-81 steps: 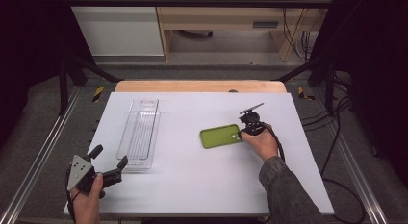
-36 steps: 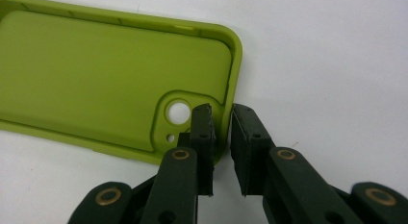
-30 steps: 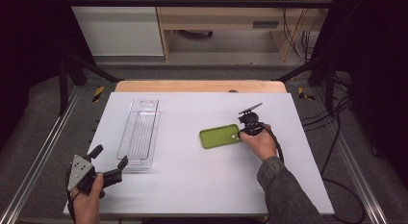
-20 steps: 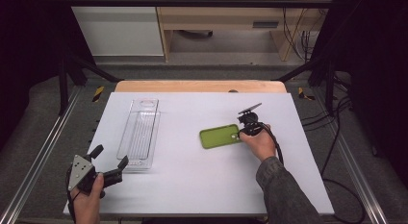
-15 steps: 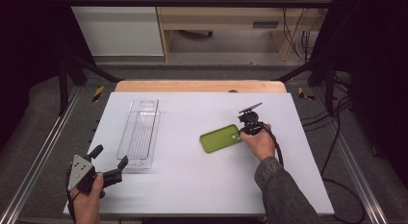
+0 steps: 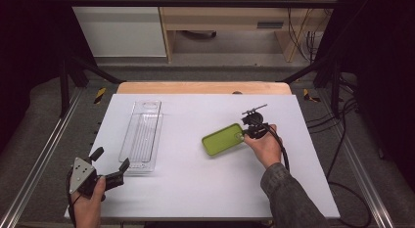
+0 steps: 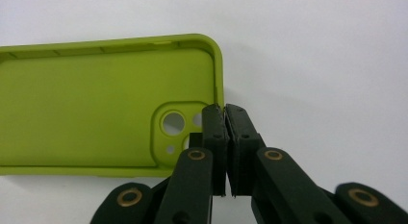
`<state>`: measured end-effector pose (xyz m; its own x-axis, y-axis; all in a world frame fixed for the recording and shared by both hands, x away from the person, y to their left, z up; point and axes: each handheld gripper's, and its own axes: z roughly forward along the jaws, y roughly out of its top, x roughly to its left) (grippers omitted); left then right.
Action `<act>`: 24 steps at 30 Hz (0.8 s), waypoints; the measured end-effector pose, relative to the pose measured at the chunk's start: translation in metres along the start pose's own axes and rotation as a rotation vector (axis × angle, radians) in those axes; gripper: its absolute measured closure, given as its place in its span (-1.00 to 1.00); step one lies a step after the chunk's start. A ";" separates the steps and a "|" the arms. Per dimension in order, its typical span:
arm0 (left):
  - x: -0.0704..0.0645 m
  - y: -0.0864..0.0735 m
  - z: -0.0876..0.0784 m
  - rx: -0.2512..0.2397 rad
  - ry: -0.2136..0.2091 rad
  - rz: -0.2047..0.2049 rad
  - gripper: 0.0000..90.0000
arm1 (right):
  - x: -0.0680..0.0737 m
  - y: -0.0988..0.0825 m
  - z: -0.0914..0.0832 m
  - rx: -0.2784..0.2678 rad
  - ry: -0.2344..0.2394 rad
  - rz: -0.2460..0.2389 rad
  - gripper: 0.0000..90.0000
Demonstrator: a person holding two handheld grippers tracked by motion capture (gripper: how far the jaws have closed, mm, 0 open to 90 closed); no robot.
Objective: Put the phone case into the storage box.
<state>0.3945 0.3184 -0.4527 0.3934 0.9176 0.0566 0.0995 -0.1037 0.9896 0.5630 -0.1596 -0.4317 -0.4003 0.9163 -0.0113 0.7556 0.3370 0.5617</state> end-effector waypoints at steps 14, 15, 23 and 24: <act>-0.011 0.022 -0.002 0.024 0.007 0.031 -0.96 | 0.024 0.003 -0.056 -0.154 -0.022 -0.091 0.95; -0.013 0.025 -0.001 0.028 0.005 0.042 -0.96 | 0.025 0.003 -0.058 -0.160 -0.018 -0.090 0.95; -0.032 0.045 0.010 0.079 -0.030 0.117 -0.96 | 0.031 -0.001 -0.064 -0.195 -0.022 -0.093 0.95; -0.035 0.047 0.011 0.083 -0.029 0.125 -0.96 | 0.032 -0.002 -0.064 -0.203 -0.023 -0.095 0.95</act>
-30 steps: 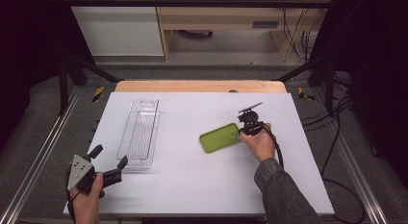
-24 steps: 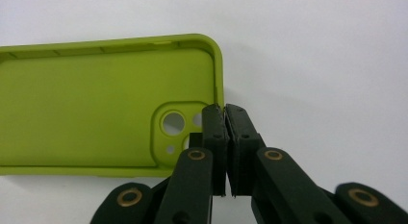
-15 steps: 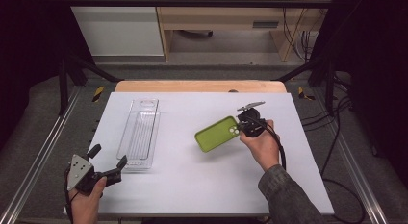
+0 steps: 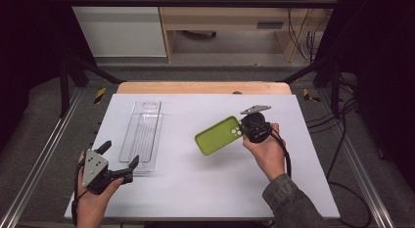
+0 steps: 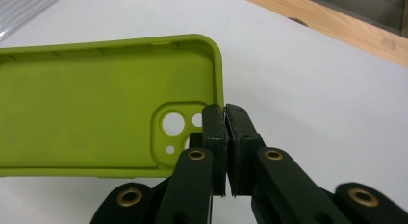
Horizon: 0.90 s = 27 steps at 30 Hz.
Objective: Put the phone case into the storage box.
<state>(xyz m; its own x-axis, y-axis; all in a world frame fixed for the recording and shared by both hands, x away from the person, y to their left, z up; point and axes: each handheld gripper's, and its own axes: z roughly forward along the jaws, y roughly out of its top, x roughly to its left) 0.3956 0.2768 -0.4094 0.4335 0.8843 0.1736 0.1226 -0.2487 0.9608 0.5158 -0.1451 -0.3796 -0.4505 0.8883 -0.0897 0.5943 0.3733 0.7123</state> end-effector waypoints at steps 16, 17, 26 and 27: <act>-0.049 0.036 0.029 0.061 -0.107 0.152 -0.95 | 0.017 -0.008 -0.014 -0.101 -0.036 -0.031 0.95; -0.054 0.037 0.031 0.064 -0.120 0.161 -0.95 | 0.018 -0.008 -0.015 -0.105 -0.039 -0.031 0.95; -0.086 0.047 0.050 0.105 -0.184 0.206 -0.93 | 0.028 -0.007 -0.014 -0.122 -0.046 -0.050 0.95; -0.088 0.047 0.052 0.109 -0.187 0.205 -0.92 | 0.029 -0.006 -0.014 -0.121 -0.047 -0.049 0.95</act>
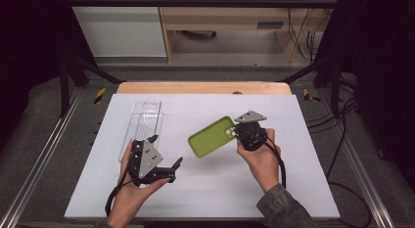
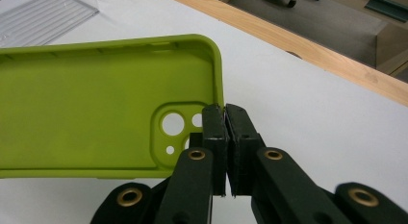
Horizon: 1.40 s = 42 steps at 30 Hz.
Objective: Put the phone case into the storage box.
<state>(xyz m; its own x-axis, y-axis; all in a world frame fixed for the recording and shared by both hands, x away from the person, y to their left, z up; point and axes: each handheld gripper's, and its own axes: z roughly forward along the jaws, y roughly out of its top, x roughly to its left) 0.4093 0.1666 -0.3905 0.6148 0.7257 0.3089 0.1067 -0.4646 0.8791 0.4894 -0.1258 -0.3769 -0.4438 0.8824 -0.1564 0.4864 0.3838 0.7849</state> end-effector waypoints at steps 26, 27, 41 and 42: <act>-0.023 0.017 0.029 0.022 -0.029 0.034 -0.86 | 0.009 0.006 -0.009 -0.042 -0.007 -0.006 0.95; -0.024 0.017 0.029 0.023 -0.030 0.037 -0.86 | 0.010 0.006 -0.010 -0.044 -0.008 -0.005 0.95; -0.031 0.028 0.037 0.018 -0.071 0.057 -0.53 | 0.017 0.013 -0.015 -0.055 -0.011 -0.040 0.95; -0.031 0.028 0.037 0.018 -0.078 0.060 -0.48 | 0.018 0.013 -0.015 -0.057 -0.009 -0.041 0.95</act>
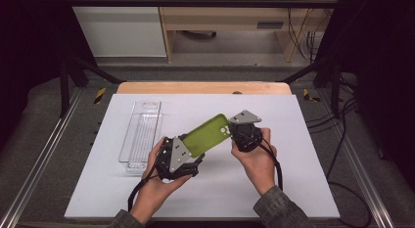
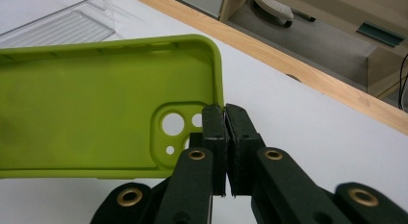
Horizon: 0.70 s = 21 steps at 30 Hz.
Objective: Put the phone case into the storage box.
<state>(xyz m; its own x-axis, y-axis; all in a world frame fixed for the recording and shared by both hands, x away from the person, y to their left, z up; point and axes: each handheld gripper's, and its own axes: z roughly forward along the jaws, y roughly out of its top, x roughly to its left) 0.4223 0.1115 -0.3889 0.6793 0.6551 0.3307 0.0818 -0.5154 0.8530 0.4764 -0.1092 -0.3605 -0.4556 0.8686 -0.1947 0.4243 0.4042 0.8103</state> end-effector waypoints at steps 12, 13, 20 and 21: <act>-0.001 0.009 0.004 0.019 -0.050 0.011 -0.17 | 0.004 0.001 -0.003 -0.010 -0.002 -0.016 0.95; -0.001 0.010 0.005 0.023 -0.054 0.014 -0.16 | 0.004 0.001 -0.004 -0.012 -0.003 -0.017 0.95; -0.003 0.013 0.008 0.039 -0.072 0.018 -0.03 | 0.008 0.002 -0.005 -0.020 -0.006 -0.037 0.95; -0.003 0.013 0.009 0.040 -0.073 0.018 -0.02 | 0.009 0.002 -0.006 -0.020 -0.007 -0.037 0.95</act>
<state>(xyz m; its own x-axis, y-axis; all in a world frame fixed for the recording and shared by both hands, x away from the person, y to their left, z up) 0.4276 0.0978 -0.3820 0.7322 0.6043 0.3141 0.0973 -0.5493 0.8299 0.4687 -0.1019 -0.3572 -0.4652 0.8552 -0.2284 0.3919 0.4304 0.8132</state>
